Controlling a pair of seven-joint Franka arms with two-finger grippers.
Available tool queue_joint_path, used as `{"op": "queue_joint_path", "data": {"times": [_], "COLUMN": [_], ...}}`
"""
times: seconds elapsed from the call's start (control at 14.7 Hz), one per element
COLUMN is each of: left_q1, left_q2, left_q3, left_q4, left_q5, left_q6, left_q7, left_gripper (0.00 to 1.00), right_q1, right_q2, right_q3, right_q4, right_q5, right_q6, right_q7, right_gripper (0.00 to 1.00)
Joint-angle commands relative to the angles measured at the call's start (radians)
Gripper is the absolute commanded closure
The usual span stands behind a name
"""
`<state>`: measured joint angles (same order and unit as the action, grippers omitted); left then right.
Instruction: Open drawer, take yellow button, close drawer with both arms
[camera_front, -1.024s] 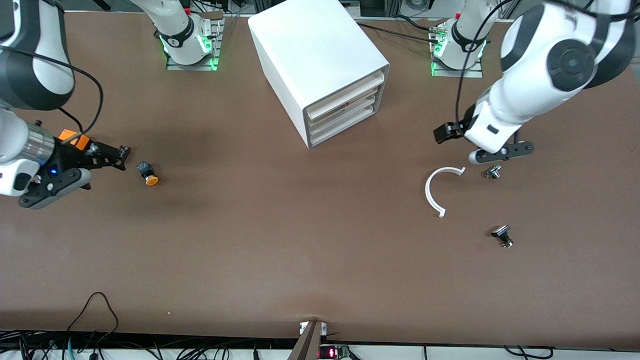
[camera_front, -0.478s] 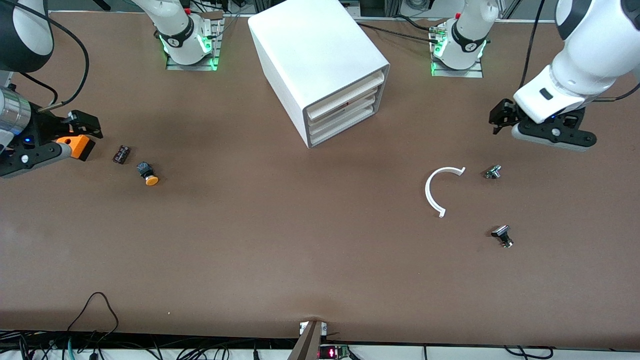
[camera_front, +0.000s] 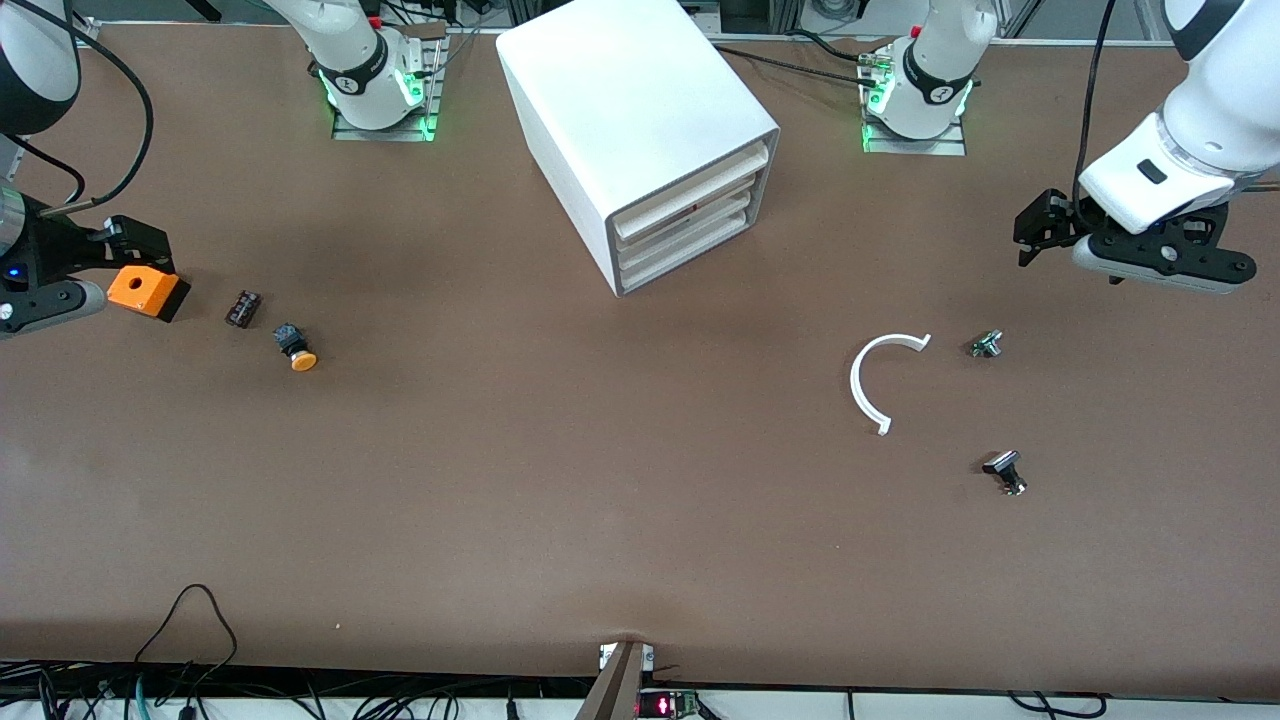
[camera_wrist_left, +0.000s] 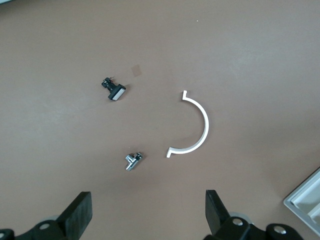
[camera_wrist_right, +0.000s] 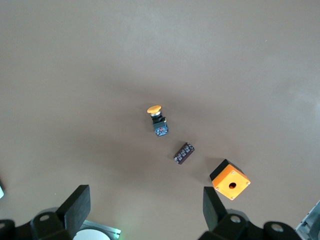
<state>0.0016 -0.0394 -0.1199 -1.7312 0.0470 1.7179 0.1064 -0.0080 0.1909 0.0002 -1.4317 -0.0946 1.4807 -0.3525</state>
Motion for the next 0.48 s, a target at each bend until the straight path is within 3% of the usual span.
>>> {"op": "queue_joint_path", "data": {"times": [0.0, 0.41], "left_q1": [0.024, 0.037], "left_q2": [0.004, 0.003], "left_q3": [0.000, 0.000], "left_q4": [0.018, 0.012], "left_q5": [-0.039, -0.042], "left_q6": [-0.012, -0.030], "left_q7": [-0.025, -0.129], "left_gripper": [0.00, 0.00], "right_q1": [-0.009, -0.009], "right_q2": [0.007, -0.047], "right_q3": [-0.002, -0.043], "right_q4": [0.056, 0.036], "right_q5": [-0.001, 0.041], "right_q6": [-0.011, -0.011], "right_q7": [0.018, 0.017], "right_gripper": [0.00, 0.00]}}
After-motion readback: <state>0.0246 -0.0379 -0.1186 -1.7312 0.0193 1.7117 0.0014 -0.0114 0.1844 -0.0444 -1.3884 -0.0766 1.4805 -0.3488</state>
